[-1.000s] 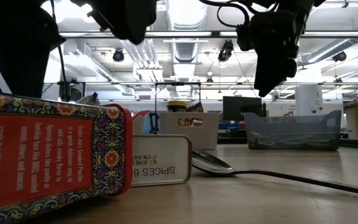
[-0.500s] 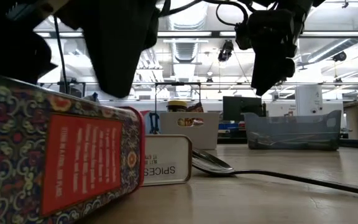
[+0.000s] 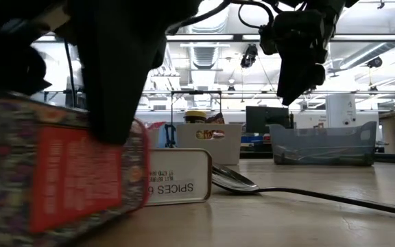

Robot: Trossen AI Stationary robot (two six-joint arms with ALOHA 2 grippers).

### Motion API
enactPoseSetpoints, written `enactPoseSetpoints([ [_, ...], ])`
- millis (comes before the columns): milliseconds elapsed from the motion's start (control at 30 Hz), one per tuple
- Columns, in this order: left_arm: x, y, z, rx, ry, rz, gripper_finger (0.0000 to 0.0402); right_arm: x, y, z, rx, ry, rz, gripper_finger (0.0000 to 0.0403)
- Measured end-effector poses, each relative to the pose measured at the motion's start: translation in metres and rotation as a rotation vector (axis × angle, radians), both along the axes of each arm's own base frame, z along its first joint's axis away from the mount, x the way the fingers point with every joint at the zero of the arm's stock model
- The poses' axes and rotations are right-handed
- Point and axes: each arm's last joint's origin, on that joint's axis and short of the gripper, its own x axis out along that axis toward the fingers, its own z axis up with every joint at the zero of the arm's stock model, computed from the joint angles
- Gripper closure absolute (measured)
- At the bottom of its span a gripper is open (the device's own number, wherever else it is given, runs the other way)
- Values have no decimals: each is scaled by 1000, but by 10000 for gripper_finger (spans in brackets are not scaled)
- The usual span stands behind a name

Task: Pick & Place Food Item
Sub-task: Put the red seasoning can into the right gray bin

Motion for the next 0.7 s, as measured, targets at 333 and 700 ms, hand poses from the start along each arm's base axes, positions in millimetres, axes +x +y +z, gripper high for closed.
enactPoseSetpoints([
  [333,-2,1,-4,10,10,-15,34,0,0,0,0,0,0,200],
  [700,-2,1,-4,11,13,-14,124,0,0,0,0,0,0,200],
])
